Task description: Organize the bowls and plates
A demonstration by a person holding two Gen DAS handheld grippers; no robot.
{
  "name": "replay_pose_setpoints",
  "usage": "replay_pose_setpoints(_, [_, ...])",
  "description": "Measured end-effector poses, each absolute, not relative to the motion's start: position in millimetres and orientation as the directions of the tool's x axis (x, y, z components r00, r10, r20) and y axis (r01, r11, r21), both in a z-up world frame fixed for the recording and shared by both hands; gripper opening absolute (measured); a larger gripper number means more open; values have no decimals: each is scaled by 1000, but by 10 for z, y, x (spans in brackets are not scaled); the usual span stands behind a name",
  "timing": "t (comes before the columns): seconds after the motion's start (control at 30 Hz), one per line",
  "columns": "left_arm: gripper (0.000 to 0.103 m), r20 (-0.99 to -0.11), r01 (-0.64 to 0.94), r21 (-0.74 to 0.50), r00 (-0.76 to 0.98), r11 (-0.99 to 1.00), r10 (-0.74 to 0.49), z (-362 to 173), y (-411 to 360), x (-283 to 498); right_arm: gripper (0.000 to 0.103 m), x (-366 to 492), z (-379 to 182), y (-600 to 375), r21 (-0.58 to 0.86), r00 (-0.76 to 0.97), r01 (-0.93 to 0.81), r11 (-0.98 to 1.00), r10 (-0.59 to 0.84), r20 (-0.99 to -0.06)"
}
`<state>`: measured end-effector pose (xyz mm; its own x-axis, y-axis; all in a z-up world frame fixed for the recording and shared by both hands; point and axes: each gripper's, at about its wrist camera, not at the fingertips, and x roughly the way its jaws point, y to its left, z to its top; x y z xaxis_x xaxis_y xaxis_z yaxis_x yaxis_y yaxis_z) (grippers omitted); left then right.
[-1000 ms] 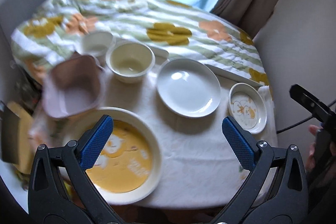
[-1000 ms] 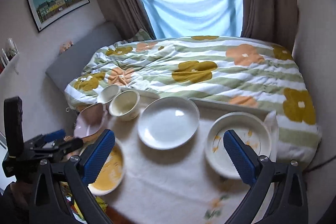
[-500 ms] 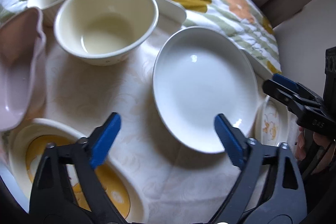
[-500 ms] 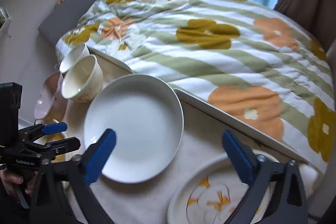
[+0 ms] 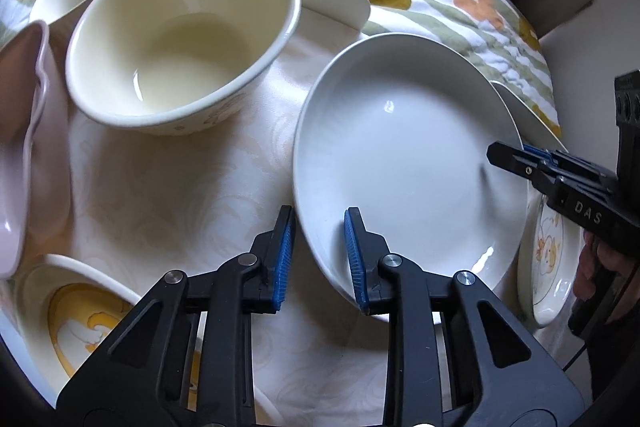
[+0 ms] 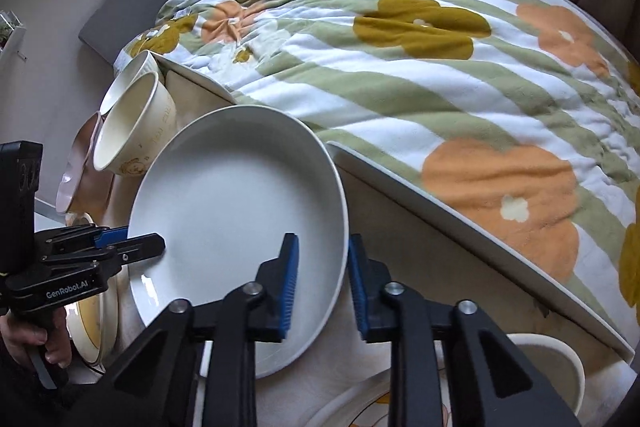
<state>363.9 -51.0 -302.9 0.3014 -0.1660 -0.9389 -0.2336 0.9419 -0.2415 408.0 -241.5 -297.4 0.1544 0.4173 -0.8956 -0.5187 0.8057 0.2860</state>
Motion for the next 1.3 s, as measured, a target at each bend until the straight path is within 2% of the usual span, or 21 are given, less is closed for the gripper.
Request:
replay_pose_setpoints(0.4, [22, -929, -215, -239, 334, 947, -158, -2946, -505, 3604, 17, 4087, -2976, -2441, 296, 157, -515, 804, 428, -890])
replay_pose_setpoints(0.77, [22, -902, -174, -256, 397, 951, -170, -2501, -420, 3394, 17, 3814, -2558, -2455, 315, 186, -471, 824, 442, -878])
replay_pose_setpoints(1.07, [23, -885, -128, -238, 437, 963, -160, -2096, -234, 2654, 17, 3035, -2061, -2283, 288, 264, -471, 833, 446, -855])
replay_pose_setpoints(1.3, [23, -897, -140, -201, 424, 969, -125, -2008, 84, 1905, 17, 2411, -2091, -2019, 340, 245, -463, 819, 487, -839])
